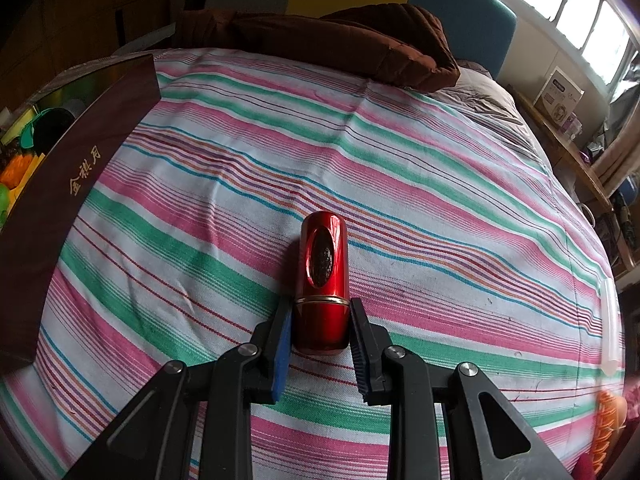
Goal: Organize rigid objects
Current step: 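Lower the orange slide into the tray and open the left gripper, then carry the red lipstick toy over the tray with the right gripper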
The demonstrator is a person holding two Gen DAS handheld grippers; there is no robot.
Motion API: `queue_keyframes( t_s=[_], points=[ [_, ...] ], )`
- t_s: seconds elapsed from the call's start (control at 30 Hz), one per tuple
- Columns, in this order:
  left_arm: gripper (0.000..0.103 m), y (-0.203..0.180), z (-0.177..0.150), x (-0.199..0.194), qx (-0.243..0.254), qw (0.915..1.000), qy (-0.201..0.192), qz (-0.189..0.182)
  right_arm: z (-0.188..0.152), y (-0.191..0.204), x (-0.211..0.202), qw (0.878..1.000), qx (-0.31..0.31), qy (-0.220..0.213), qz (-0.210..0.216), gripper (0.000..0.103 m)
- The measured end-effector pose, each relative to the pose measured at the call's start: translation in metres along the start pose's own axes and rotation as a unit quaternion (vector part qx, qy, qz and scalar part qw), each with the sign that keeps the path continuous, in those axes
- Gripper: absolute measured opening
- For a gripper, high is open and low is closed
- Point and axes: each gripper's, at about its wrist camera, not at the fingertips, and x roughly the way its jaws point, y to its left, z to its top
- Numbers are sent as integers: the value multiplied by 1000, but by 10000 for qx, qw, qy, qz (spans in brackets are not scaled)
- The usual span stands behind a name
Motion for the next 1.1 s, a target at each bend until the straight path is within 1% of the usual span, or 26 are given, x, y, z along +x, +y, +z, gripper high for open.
queue_keyframes(
  t_s=[0.27,0.63,0.9,0.97,1.1],
  points=[
    [30,14,-19,-13,-120,9996,26,238,0,0,-1,10000,9,-21,-1,28],
    [30,52,-42,-22,-473,9971,168,574,-1,-1,-1,9999,146,-64,48,28],
    [30,91,-60,-21,-968,9908,395,862,-2,-2,0,9996,255,-66,86,28],
    [30,103,-65,-23,-1154,9884,426,893,-1,0,0,9998,214,-26,45,28],
    [30,122,-73,-28,-1301,9855,419,1002,-1,2,-2,9997,244,81,-23,28]
  ],
)
